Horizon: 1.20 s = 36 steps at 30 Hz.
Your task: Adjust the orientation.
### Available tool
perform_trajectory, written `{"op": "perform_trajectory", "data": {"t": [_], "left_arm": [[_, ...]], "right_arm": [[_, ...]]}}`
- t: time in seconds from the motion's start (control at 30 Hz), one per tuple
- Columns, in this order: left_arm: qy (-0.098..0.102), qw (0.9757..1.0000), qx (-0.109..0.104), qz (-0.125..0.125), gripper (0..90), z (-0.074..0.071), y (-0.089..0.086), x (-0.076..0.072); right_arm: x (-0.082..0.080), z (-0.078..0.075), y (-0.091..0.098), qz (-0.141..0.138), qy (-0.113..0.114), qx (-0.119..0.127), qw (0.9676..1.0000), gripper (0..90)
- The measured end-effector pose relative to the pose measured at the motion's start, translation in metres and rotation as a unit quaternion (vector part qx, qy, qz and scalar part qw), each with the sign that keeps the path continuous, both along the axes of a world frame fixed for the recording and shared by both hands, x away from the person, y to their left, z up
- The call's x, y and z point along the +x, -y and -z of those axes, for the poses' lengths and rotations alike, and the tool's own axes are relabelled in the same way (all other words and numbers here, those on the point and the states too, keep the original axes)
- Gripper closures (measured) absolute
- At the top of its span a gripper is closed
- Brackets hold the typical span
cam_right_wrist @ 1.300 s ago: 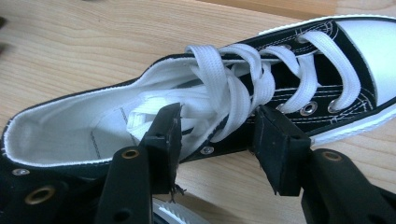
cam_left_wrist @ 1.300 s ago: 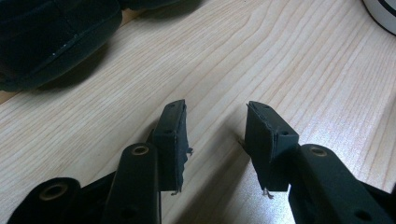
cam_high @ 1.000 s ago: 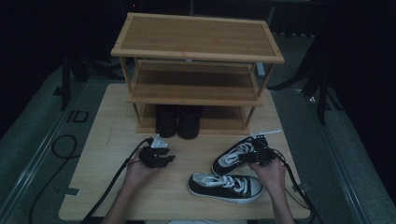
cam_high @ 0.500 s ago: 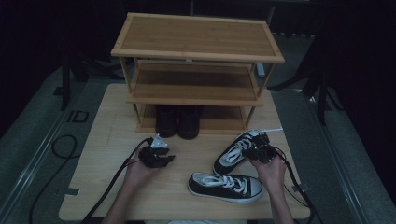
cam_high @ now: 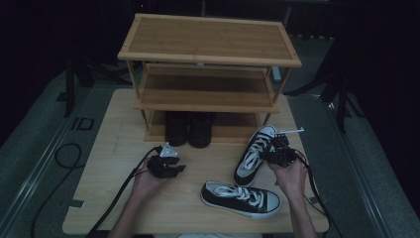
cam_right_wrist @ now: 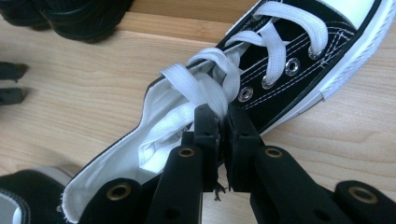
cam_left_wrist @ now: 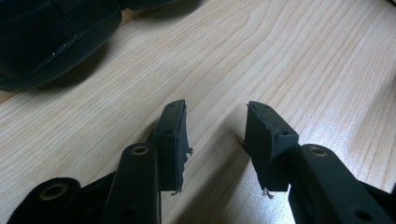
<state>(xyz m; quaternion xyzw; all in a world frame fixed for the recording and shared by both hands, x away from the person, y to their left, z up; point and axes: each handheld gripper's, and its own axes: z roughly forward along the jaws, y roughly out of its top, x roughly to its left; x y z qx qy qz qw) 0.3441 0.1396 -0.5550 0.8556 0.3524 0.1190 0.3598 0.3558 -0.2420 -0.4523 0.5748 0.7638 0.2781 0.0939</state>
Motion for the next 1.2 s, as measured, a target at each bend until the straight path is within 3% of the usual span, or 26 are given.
{"op": "perform_trajectory", "data": {"t": [0.47, 0.7, 0.83, 1.0, 1.2], "left_arm": [[0.002, 0.9999, 0.01, -0.001, 59.1, -0.001, 0.002, -0.001], [0.002, 0.9999, 0.01, -0.002, 59.0, -0.001, 0.002, -0.001], [0.001, 1.0, 0.01, -0.001, 59.1, -0.001, 0.002, 0.0], [0.002, 0.9999, 0.01, -0.002, 59.1, -0.001, 0.002, -0.001], [0.002, 1.0, 0.009, -0.001, 59.0, -0.001, 0.002, -0.001]], "right_arm": [[-0.001, -0.009, 0.015, -0.021, -0.018, 0.013, 0.9995, 85.5], [0.007, -0.009, 0.016, -0.07, -0.023, 0.017, 0.9971, 85.4], [0.005, -0.01, 0.017, -0.073, -0.021, 0.013, 0.997, 85.5], [0.004, -0.013, 0.018, -0.091, -0.018, 0.04, 0.9949, 85.7], [0.021, -0.003, 0.011, -0.122, -0.023, 0.027, 0.9919, 85.8]]}}
